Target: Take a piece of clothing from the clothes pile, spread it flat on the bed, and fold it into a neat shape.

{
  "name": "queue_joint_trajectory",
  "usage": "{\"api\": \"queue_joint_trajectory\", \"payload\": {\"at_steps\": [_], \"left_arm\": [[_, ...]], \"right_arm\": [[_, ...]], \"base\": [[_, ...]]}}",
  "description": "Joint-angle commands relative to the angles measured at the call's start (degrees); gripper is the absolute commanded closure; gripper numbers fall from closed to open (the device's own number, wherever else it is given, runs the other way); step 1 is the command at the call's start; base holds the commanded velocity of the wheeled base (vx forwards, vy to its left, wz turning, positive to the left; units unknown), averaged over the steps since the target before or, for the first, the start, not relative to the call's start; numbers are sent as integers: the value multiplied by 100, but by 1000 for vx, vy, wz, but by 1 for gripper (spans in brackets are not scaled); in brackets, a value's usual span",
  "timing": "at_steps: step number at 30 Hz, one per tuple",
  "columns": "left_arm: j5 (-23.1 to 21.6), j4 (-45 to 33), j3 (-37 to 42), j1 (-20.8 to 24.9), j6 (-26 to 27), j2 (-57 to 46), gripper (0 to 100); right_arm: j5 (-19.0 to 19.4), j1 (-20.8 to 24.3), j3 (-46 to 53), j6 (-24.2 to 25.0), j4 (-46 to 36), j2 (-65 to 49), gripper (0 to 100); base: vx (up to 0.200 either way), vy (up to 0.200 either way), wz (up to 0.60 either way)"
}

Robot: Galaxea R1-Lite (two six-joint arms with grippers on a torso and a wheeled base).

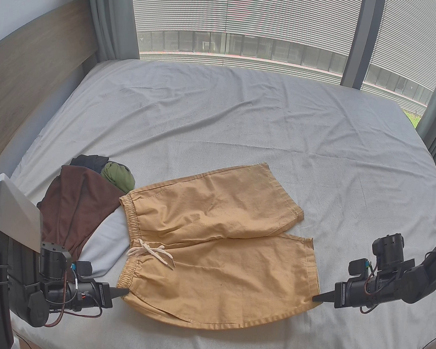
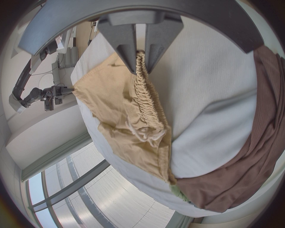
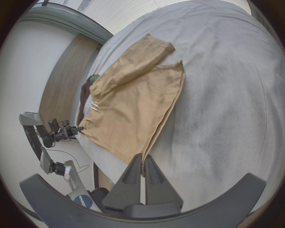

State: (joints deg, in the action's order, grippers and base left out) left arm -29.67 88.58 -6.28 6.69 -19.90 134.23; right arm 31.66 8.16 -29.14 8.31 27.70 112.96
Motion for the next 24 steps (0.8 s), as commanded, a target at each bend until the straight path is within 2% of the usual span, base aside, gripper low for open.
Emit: {"api": "queue_joint_trajectory", "payload": {"at_steps": [1, 6, 12, 17, 21, 24], "left_arm": [[58, 19, -357, 16, -173, -257, 100], [84, 19, -691, 34, -568, -600, 100], [84, 19, -770, 51, -753, -863, 100], [84, 19, -805, 104, -788, -881, 100], [120, 19, -893, 104, -797, -872, 100], [322, 19, -989, 201, -981, -846, 100]], "right_arm": [[174, -68, -163, 118, 34, -433, 100], [209, -200, -365, 232, 69, -564, 100], [227, -165, -681, 434, 69, -564, 100], [174, -156, -1138, 803, 60, -556, 100], [165, -165, -1349, 847, 16, -564, 100], [104, -165, -1525, 891, 8, -556, 100]], "base": [[0, 0, 0], [0, 0, 0], [0, 0, 0], [0, 0, 0], [0, 0, 0], [0, 0, 0]]}}
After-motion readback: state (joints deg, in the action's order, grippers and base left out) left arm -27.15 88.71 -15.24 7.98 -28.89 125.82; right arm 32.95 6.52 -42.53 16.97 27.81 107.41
